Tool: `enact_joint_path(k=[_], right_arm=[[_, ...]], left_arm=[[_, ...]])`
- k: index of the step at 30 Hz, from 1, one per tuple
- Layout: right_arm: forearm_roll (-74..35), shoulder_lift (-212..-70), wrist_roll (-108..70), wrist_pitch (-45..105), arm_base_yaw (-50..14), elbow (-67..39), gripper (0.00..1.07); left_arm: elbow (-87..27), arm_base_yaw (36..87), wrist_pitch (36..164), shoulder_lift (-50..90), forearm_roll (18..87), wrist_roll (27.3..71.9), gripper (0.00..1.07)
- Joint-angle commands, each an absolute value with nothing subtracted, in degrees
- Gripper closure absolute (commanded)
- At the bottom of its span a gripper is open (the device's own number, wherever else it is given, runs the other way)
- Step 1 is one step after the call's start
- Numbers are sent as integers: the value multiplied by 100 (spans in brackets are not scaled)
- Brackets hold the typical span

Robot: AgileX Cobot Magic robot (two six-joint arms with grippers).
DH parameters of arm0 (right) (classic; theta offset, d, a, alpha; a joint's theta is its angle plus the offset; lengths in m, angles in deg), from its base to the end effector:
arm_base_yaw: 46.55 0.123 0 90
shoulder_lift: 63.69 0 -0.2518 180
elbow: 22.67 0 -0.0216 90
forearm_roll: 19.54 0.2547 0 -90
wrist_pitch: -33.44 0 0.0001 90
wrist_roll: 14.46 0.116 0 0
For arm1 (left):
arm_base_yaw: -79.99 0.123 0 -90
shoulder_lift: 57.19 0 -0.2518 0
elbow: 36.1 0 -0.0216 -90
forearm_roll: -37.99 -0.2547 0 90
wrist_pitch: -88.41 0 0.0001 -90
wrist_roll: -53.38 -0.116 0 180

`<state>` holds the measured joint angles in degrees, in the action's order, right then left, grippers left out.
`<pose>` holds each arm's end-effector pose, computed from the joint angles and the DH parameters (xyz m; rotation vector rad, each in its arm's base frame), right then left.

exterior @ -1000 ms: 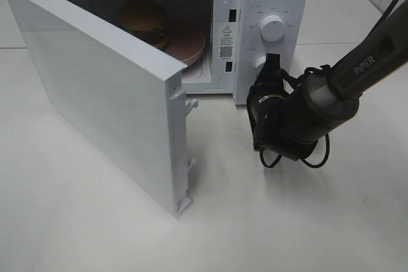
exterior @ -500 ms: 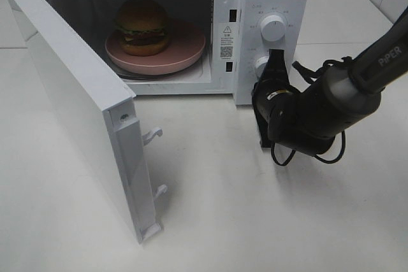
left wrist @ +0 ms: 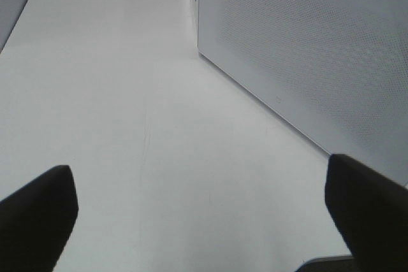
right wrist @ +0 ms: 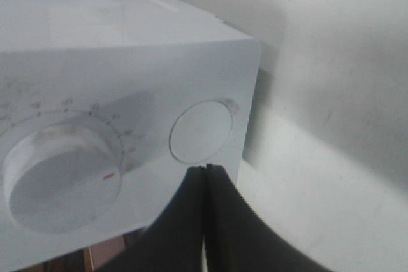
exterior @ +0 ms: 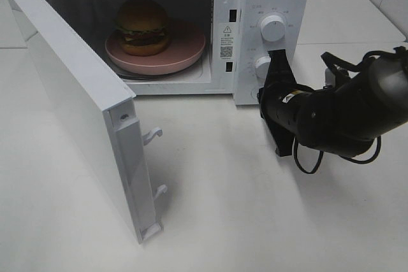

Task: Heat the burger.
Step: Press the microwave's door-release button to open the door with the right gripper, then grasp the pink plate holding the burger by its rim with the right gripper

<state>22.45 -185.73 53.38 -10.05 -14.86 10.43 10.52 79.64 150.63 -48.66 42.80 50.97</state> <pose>0.3254 0.1382 0.0629 1.4681 1.5927 0.9253 0.0504 -0.0089 0.2705 0.0555 2.0458 -0.0780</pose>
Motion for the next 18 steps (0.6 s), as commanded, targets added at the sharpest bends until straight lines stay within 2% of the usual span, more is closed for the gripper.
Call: enact_joint_path(k=[1, 9, 18], right_arm=[[1936, -18326, 5132, -741, -1498, 1140, 107], [1357, -17748, 4307, 118, -1498, 1260, 107], [1248, -17077, 2204, 1682, -1515, 1255, 107]], left_arm=[[1052, 7976, 14989, -4894, 4320, 5126, 9], [1052, 7976, 14989, -4894, 4320, 5126, 9], [1052, 7976, 14989, -4894, 4320, 5126, 9]])
